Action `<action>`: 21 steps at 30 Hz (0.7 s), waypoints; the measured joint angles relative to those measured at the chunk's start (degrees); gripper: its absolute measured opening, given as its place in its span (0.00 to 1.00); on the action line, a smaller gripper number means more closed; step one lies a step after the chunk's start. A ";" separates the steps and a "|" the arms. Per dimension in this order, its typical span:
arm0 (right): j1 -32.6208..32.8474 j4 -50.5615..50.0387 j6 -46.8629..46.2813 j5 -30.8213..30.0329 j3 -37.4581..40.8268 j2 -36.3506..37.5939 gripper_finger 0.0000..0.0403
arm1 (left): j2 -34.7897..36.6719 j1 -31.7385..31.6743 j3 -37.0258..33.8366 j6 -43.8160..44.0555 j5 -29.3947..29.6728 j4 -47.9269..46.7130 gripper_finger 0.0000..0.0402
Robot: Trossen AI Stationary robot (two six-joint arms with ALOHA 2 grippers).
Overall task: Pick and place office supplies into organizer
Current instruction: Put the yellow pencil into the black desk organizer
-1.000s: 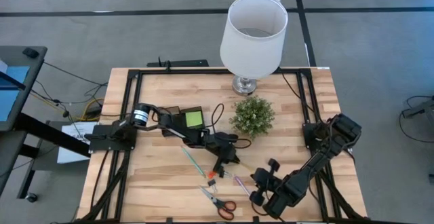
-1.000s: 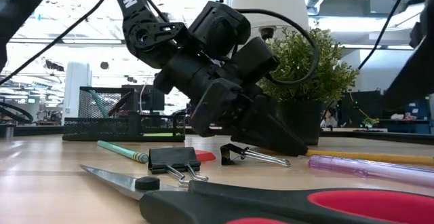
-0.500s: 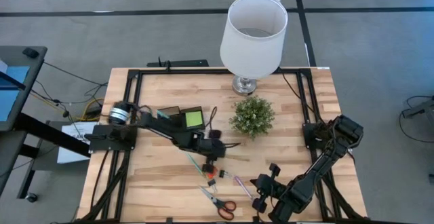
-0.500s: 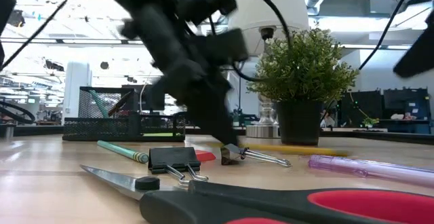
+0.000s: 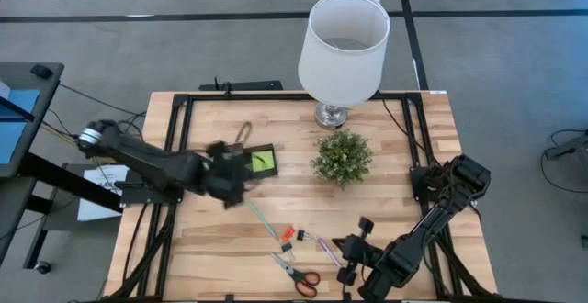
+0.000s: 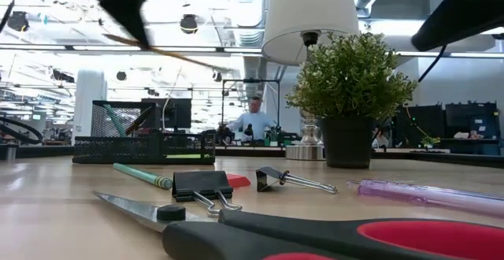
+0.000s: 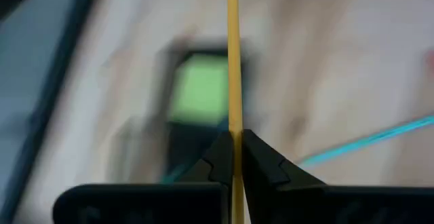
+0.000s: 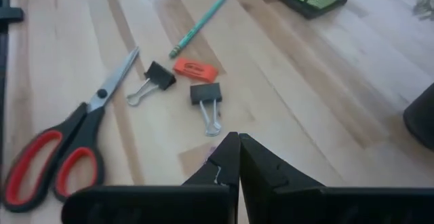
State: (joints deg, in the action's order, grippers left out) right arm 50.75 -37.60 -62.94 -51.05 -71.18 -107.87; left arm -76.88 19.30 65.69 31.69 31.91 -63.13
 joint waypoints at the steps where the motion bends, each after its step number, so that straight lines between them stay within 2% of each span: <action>1: -0.17 -0.01 1.07 0.01 0.00 0.00 0.00 | 1.52 -0.13 0.00 3.45 1.24 -5.18 0.00; 3: -0.62 -0.01 2.95 0.01 0.00 0.00 0.00 | 3.43 -0.87 0.00 8.46 1.85 -14.26 0.00; 7: -1.88 0.11 4.50 0.11 0.00 0.00 0.00 | 3.70 -2.48 0.00 12.92 1.45 -27.40 0.00; 11: -3.18 0.15 4.94 0.08 0.00 0.00 0.00 | 2.19 -4.83 -0.79 8.19 0.83 -26.49 0.00; 14: -3.78 0.43 4.94 0.11 0.02 0.00 0.00 | -1.25 -7.54 -1.05 6.61 2.42 -26.95 0.00; 21: -4.40 0.77 4.94 0.47 0.02 0.00 0.00 | -9.55 -12.87 -2.16 -2.56 1.98 -26.21 0.00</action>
State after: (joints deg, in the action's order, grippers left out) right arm 46.35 -36.83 -58.00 -50.58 -71.16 -107.87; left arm -86.42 6.43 63.53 29.13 33.90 -89.34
